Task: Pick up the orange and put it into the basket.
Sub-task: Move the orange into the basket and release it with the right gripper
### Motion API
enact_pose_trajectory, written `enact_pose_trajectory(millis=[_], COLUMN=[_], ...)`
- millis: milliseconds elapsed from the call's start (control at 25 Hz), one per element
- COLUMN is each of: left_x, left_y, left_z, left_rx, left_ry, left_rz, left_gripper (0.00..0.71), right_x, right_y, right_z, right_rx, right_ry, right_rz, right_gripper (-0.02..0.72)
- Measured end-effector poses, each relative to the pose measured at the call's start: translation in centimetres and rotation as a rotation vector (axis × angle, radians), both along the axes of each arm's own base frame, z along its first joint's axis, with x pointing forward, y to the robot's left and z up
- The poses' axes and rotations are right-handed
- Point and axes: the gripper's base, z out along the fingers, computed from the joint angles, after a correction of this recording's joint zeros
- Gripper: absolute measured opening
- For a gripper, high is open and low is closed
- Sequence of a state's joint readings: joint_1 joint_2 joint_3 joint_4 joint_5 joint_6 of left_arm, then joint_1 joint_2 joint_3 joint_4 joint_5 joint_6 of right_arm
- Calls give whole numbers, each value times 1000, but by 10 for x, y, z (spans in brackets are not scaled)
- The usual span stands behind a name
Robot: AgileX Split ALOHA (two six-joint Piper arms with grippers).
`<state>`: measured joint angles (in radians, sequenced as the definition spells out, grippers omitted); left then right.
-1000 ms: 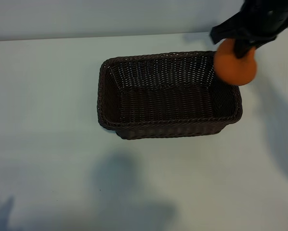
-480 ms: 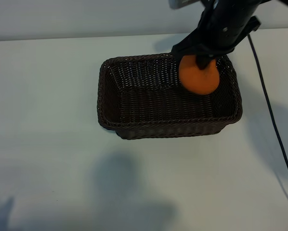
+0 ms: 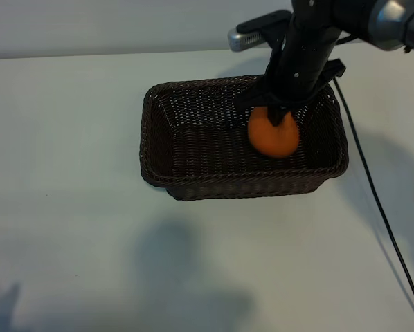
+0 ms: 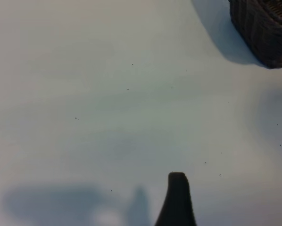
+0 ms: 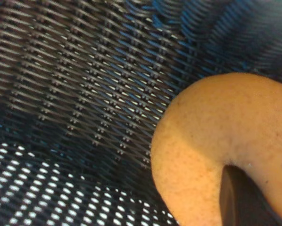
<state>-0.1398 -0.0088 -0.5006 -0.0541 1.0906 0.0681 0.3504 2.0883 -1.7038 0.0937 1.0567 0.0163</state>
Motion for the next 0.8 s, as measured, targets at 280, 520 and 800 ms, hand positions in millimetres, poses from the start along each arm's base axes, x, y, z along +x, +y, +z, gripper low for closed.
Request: enact_pose_trajectory(millis=[280,520,800], left_x=[0,0,0], left_y=[0,0,0], left_z=[0,0,0], left_rx=[0,0,-1], left_ry=[0,0,0], left_rz=[0,-1,0], left_gripper=[590,590,590], right_x=[4,5,5], right_y=[2,2,2], right_z=[-18,-23,-23], right_rx=[-9,-11,-11], right_ry=[23,37,38], right_rz=[-1,-1,4], right_gripper=[72,106,422])
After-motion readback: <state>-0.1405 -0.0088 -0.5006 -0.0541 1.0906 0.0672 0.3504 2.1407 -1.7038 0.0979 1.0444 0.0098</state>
